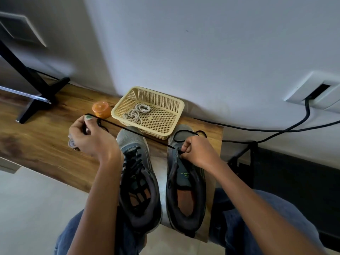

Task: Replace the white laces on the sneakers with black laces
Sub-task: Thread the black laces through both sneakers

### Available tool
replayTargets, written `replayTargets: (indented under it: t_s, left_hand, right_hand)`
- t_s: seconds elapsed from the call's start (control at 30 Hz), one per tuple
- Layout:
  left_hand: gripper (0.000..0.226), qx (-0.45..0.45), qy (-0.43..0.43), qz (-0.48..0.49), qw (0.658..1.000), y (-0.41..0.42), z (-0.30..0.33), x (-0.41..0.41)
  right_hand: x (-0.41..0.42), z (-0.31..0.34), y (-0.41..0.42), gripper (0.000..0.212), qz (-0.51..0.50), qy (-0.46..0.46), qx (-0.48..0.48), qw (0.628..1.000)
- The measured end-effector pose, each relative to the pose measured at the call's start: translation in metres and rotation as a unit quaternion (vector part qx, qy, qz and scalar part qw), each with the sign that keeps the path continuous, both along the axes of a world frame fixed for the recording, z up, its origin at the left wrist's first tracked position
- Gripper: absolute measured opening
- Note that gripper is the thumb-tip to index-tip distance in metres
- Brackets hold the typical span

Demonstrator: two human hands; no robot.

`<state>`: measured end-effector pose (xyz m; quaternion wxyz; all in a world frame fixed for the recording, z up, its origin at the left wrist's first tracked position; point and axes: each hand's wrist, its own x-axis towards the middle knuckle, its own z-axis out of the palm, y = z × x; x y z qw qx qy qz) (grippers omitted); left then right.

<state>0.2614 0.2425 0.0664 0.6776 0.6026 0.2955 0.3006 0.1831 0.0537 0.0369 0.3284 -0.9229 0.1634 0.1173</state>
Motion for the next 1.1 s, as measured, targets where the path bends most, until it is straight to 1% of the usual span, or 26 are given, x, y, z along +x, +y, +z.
replayTargets:
  t_s: [0.03, 0.07, 0.1, 0.13, 0.17, 0.2, 0.23, 0.27, 0.33, 0.37, 0.4, 0.43, 0.5, 0.57, 0.63, 0.67, 0.73, 0.8, 0.87, 0.93, 0.97, 1.03, 1.07, 1.1]
  left_hand:
    - [0.012, 0.048, 0.019, -0.018, 0.998, -0.005, 0.001, -0.003]
    - [0.022, 0.131, 0.049, -0.043, 0.989, -0.011, 0.002, -0.007]
    - [0.033, 0.225, 0.073, -0.084, 0.968, -0.017, 0.002, -0.012]
    - [0.045, 0.309, 0.069, -0.137, 0.939, -0.022, 0.000, -0.015]
    - [0.051, 0.378, 0.040, -0.198, 0.904, -0.028, -0.002, -0.019]
    - [0.050, 0.431, 0.006, -0.266, 0.863, -0.034, -0.004, -0.023]
    - [0.044, 0.471, -0.017, -0.335, 0.816, -0.040, -0.007, -0.027]
    - [0.037, 0.494, -0.022, -0.408, 0.768, -0.044, -0.010, -0.032]
    - [0.030, 0.506, 0.022, -0.530, 0.680, -0.054, -0.016, -0.042]
    - [0.028, 0.507, 0.049, -0.566, 0.649, -0.057, -0.024, -0.043]
    - [0.026, 0.505, 0.058, -0.582, 0.635, -0.059, -0.028, -0.044]
    - [0.024, 0.490, 0.049, -0.586, 0.644, -0.060, -0.029, -0.044]
    - [0.026, 0.438, 0.039, -0.554, 0.707, -0.058, -0.028, -0.039]
    - [0.033, 0.410, 0.066, -0.503, 0.758, -0.055, -0.022, -0.035]
    - [0.036, 0.357, 0.099, -0.487, 0.791, -0.053, -0.016, -0.034]
    - [0.036, 0.300, 0.106, -0.490, 0.811, -0.053, -0.014, -0.034]
    - [0.035, 0.152, 0.106, -0.484, 0.855, -0.053, -0.007, -0.034]
    - [0.034, 0.040, 0.101, -0.428, 0.897, -0.051, 0.000, -0.029]
    - [0.033, -0.048, 0.087, -0.346, 0.933, -0.045, 0.007, -0.023]
    - [0.032, -0.132, 0.088, -0.267, 0.951, -0.036, 0.009, -0.015]
    - [0.033, -0.183, 0.093, -0.233, 0.951, -0.031, 0.009, -0.011]
    - [0.036, -0.275, 0.100, -0.190, 0.937, -0.019, 0.008, -0.003]
    - [0.036, -0.301, 0.104, -0.179, 0.931, -0.014, 0.006, 0.000]
    - [0.034, -0.302, 0.113, -0.174, 0.930, -0.011, 0.005, 0.001]
  right_hand:
    - [0.000, 0.000, 0.000, 0.008, 0.000, -0.004, -0.001, 1.000]
    - [0.001, 0.001, 0.000, 0.007, -0.002, -0.009, 0.000, 1.000]
    - [0.001, 0.003, -0.001, 0.007, -0.009, -0.014, 0.008, 1.000]
    - [0.002, 0.005, -0.002, 0.008, -0.021, -0.020, 0.026, 0.999]
    - [0.002, 0.009, -0.003, 0.007, -0.037, -0.029, 0.053, 0.998]
    - [0.002, 0.013, -0.004, 0.007, -0.055, -0.041, 0.084, 0.994]
    - [0.002, 0.018, -0.005, 0.007, -0.073, -0.057, 0.114, 0.989]
    - [0.002, 0.024, -0.007, 0.008, -0.089, -0.076, 0.143, 0.983]
    - [0.001, 0.034, -0.011, 0.009, -0.115, -0.121, 0.214, 0.963]
    - [0.001, 0.039, -0.014, 0.008, -0.125, -0.143, 0.251, 0.949]
    - [0.000, 0.044, -0.017, 0.006, -0.136, -0.160, 0.289, 0.934]
    - [-0.001, 0.047, -0.020, 0.005, -0.148, -0.170, 0.329, 0.917]
    - [-0.001, 0.052, -0.027, 0.004, -0.178, -0.170, 0.397, 0.884]
    - [-0.002, 0.054, -0.036, 0.006, -0.213, -0.169, 0.433, 0.859]
    - [-0.003, 0.056, -0.047, 0.012, -0.244, -0.184, 0.455, 0.836]
    - [-0.003, 0.056, -0.051, 0.011, -0.262, -0.197, 0.465, 0.822]
    - [-0.004, 0.057, -0.060, 0.009, -0.305, -0.231, 0.476, 0.792]
    - [-0.005, 0.056, -0.069, 0.014, -0.349, -0.272, 0.470, 0.764]
    - [-0.006, 0.052, -0.076, 0.021, -0.385, -0.295, 0.462, 0.742]
    - [-0.007, 0.048, -0.082, 0.023, -0.404, -0.302, 0.456, 0.733]
    - [-0.007, 0.046, -0.083, 0.023, -0.410, -0.302, 0.452, 0.732]
    - [-0.006, 0.043, -0.085, 0.022, -0.417, -0.299, 0.440, 0.737]
    - [-0.005, 0.042, -0.084, 0.021, -0.417, -0.299, 0.435, 0.740]
    - [-0.004, 0.042, -0.082, 0.021, -0.411, -0.302, 0.433, 0.743]
